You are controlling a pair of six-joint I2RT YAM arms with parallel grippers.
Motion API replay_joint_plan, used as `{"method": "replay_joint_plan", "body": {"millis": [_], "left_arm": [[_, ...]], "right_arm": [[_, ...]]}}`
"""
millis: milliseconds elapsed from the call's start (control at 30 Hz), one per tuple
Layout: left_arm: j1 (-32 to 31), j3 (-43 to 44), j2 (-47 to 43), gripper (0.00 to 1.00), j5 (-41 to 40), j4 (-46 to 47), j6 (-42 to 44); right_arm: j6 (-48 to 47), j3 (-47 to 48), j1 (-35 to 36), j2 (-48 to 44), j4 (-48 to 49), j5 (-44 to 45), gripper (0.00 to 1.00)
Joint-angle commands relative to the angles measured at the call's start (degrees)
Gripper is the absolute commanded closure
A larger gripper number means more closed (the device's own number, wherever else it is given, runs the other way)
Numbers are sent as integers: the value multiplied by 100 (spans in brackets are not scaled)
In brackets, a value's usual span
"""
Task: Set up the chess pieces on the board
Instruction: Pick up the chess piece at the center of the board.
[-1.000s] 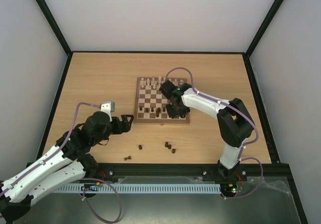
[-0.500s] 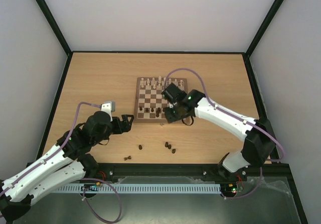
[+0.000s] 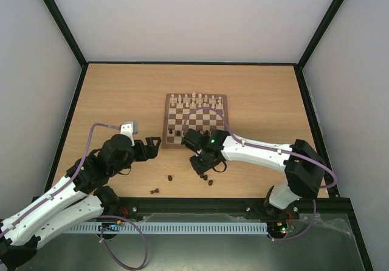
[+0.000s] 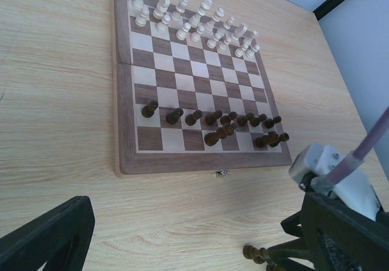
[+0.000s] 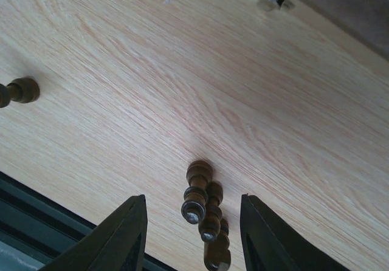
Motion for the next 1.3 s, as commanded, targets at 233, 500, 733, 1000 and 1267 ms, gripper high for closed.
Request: {"method": "replay_joint_plan", "body": {"millis": [233, 500, 733, 1000, 1267], "left_arm": [[34, 183, -97, 4, -108, -117, 25], [34, 136, -56, 4, -83, -73, 37], [36, 114, -40, 4, -64, -43, 32], [34, 97, -49, 4, -56, -57, 19], [35, 107, -61, 4, -64, -56, 2]], "right_arm": [[203, -219, 130, 453, -16, 153, 64], [258, -299, 249, 471, 35, 102, 66], [295, -348, 341, 522, 74, 73, 71], [261, -302, 341, 578, 93, 134, 81], [247, -78, 318, 607, 21, 470, 87]]}}
